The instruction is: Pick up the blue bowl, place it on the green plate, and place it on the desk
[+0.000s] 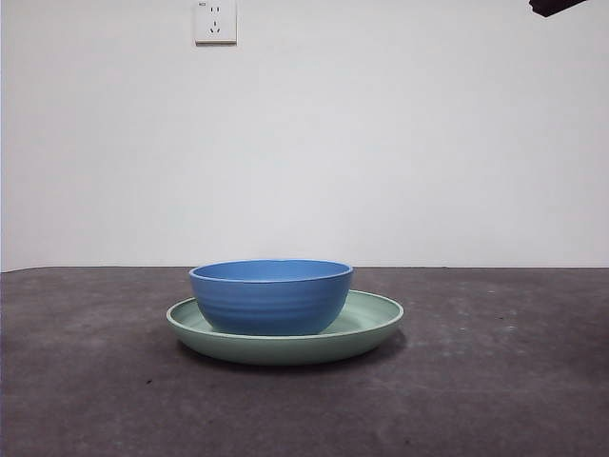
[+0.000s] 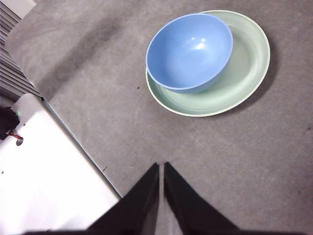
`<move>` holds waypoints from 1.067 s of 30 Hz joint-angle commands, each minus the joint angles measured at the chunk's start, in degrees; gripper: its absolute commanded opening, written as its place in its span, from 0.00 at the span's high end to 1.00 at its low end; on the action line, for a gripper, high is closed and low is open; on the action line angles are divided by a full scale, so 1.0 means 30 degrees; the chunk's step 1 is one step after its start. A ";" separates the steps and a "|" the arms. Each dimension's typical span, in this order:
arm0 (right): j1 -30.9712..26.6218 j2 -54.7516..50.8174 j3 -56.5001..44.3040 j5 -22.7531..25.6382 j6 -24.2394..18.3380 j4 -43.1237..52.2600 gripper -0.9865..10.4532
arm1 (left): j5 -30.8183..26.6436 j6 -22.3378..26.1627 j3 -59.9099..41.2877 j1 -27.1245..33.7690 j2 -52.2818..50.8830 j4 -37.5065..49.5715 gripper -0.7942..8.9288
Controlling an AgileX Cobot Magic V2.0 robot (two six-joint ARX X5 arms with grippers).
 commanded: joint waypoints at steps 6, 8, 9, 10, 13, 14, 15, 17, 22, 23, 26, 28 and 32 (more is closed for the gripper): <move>0.0131 0.0146 0.0270 -0.0015 -0.0168 0.0138 0.91 | -0.0066 0.0015 -0.3330 0.0102 -0.1982 0.0153 0.91; 0.0131 0.0146 0.0270 -0.0015 -0.0168 0.0138 0.91 | -0.0066 0.0000 -0.3832 0.0102 -0.2288 0.0153 0.91; 0.0131 0.0146 0.0270 -0.0015 -0.0168 0.0138 0.91 | -0.0066 -0.0022 -0.4160 0.0102 -0.2499 0.0073 0.91; 0.0131 0.0146 0.0270 -0.0015 -0.0168 0.0138 0.91 | -0.0073 -0.0036 -0.4328 0.0102 -0.2637 -0.0087 0.91; 0.0131 0.0146 0.0270 -0.0015 -0.0168 0.0146 0.91 | -0.0073 -0.0044 -0.4663 0.0102 -0.2718 -0.0648 0.91; 0.0131 0.0146 0.0270 -0.0015 -0.0168 0.0146 0.91 | -0.0073 -0.0051 -0.4707 0.0102 -0.2718 -0.0845 0.91; 0.0131 0.0146 0.0270 -0.0015 -0.0168 0.0160 0.91 | -0.0073 -0.0058 -0.4772 0.0102 -0.2718 -0.1035 0.91; 0.0131 0.0146 0.0270 -0.0015 -0.0168 0.0160 0.91 | -0.0073 -0.0124 -0.4874 0.0102 -0.2718 -0.1457 0.91; 0.0131 0.0146 0.0270 -0.0015 -0.0168 0.0168 0.91 | -0.0073 -0.0408 -0.4874 0.0102 -0.2718 -0.3096 0.91; 0.0131 0.0146 0.0270 -0.0015 -0.0168 0.0168 0.91 | -0.0073 -0.0415 -0.4874 0.0102 -0.2710 -0.3235 0.91; 0.0131 0.0146 0.0270 -0.0015 -0.0168 0.0175 0.91 | -0.0073 -0.0510 -0.4874 0.0095 -0.2718 -0.3198 0.91; 0.0131 0.0146 0.0270 -0.0015 -0.0168 0.0175 0.91 | -0.0073 -0.0525 -0.4867 0.0095 -0.2718 -0.3206 0.91; 0.0131 0.0146 0.0270 -0.0015 -0.0168 0.0175 0.91 | -0.0073 -0.0525 -0.4867 0.0095 -0.2718 -0.3213 0.91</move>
